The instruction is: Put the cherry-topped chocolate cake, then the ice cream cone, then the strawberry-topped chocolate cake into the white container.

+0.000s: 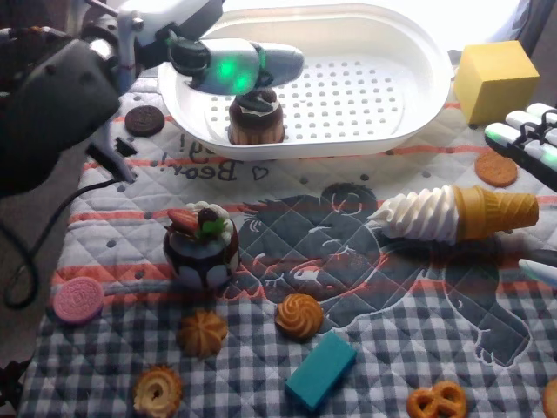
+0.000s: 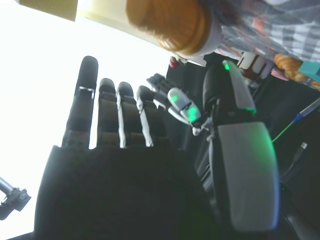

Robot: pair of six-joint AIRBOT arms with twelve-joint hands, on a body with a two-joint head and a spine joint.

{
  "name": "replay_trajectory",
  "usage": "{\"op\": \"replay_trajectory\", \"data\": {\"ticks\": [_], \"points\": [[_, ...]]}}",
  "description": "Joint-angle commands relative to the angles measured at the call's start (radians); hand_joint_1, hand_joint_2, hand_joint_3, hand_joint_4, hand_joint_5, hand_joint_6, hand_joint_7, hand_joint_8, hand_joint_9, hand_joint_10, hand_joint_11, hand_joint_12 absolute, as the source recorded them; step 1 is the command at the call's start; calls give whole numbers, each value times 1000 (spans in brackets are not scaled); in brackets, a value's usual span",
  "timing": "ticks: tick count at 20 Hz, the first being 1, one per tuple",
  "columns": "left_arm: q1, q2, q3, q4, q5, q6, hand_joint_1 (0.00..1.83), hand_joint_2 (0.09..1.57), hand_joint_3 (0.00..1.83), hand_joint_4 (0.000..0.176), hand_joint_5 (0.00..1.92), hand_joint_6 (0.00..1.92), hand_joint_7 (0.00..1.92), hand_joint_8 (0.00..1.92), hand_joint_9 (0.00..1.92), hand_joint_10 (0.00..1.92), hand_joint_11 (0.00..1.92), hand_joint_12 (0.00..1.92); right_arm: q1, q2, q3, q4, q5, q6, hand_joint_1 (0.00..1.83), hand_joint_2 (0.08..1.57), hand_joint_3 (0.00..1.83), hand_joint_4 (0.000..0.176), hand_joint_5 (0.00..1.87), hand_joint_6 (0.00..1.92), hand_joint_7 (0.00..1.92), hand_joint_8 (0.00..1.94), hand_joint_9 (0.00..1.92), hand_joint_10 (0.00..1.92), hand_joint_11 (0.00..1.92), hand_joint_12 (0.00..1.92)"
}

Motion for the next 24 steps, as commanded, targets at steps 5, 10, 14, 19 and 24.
{"op": "replay_trajectory", "data": {"ticks": [5, 10, 14, 19, 24], "points": [[100, 150, -145, 154, -311, -179, 683, 1116, 42, 154, 0, 0, 0, 0, 0, 0, 16, 11, 7, 9, 14, -40, 114, 36, 711, 1156, 0, 6, 0, 0, 0, 0, 45, 54, 0, 1057], [271, 265, -236, 238, -533, -464, 803, 1208, 43, 175, 31, 14, 0, 0, 0, 0, 34, 17, 83, -30, 58, -77, -2, 39, 730, 1177, 2, 0, 0, 0, 0, 0, 39, 26, 0, 811], [397, 327, -305, 240, -714, -537, 782, 1250, 0, 174, 47, 41, 15, 6, 0, 0, 0, 560, 154, -96, 118, -94, -107, 39, 724, 1162, 0, 0, 11, 4, 47, 6, 74, 64, 0, 1226], [466, 353, -348, 243, -801, -538, 732, 1248, 1, 160, 16, 14, 0, 0, 0, 0, 0, 369, 209, -176, 196, -92, -224, 39, 818, 1169, 0, 0, 90, 52, 202, 67, 1, 602, 0, 1669], [500, 354, -354, 217, -825, -538, 723, 1263, 3, 154, 24, 11, 0, 0, 0, 0, 0, 14, 253, -222, 238, -94, -272, 39, 1170, 1276, 4, 0, 568, 1416, 805, 1436, 810, 1588, 738, 1915]]}}
